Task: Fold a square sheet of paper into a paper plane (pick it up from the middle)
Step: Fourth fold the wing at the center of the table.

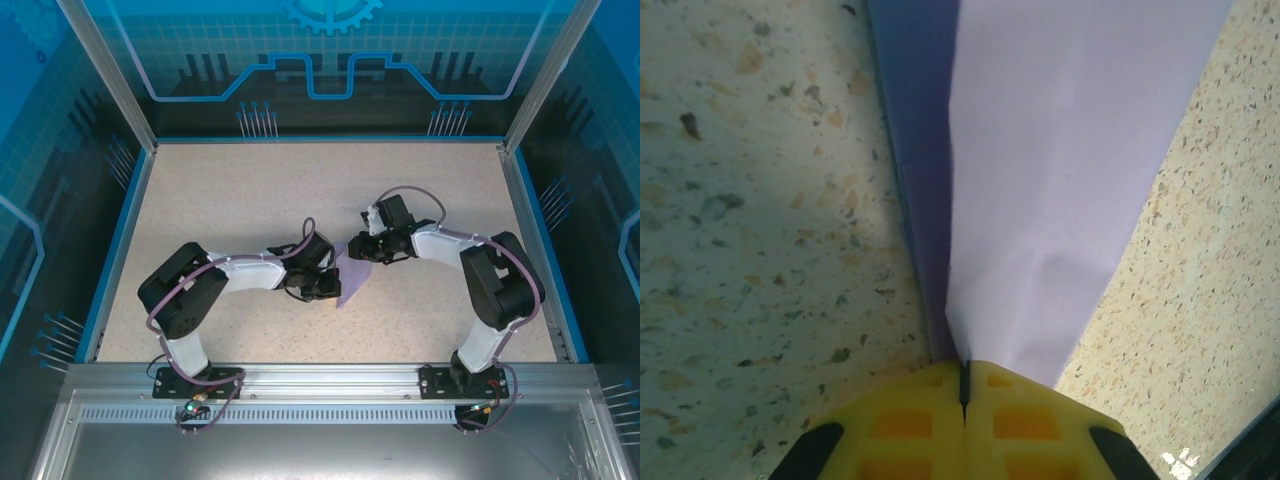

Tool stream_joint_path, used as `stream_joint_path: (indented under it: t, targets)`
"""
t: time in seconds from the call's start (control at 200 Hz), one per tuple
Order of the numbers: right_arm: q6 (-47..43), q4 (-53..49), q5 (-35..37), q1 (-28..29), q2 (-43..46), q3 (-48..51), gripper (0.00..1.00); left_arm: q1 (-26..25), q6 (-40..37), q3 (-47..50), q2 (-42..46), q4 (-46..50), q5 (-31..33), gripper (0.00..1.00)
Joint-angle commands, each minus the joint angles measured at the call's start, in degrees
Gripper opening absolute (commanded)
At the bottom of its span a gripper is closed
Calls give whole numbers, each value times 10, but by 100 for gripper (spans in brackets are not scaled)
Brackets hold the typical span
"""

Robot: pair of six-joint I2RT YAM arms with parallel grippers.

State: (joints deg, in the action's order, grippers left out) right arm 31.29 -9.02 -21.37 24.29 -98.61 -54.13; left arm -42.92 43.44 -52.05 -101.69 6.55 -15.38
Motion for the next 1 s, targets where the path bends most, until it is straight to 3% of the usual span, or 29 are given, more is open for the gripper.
stream_joint_path:
  t: [0.0,0.57,0.995]
  targets:
    - [18,-6,-29,-4,24,19,24,-2,-14,-15,-10,-4,-17,5]
    - [46,43,-39,31,-52,29,18,-2,-20,-12,-8,0,-12,5]
    - [13,0,7,30,-67,26,17,-4,-9,-1,36,12,-4,16]
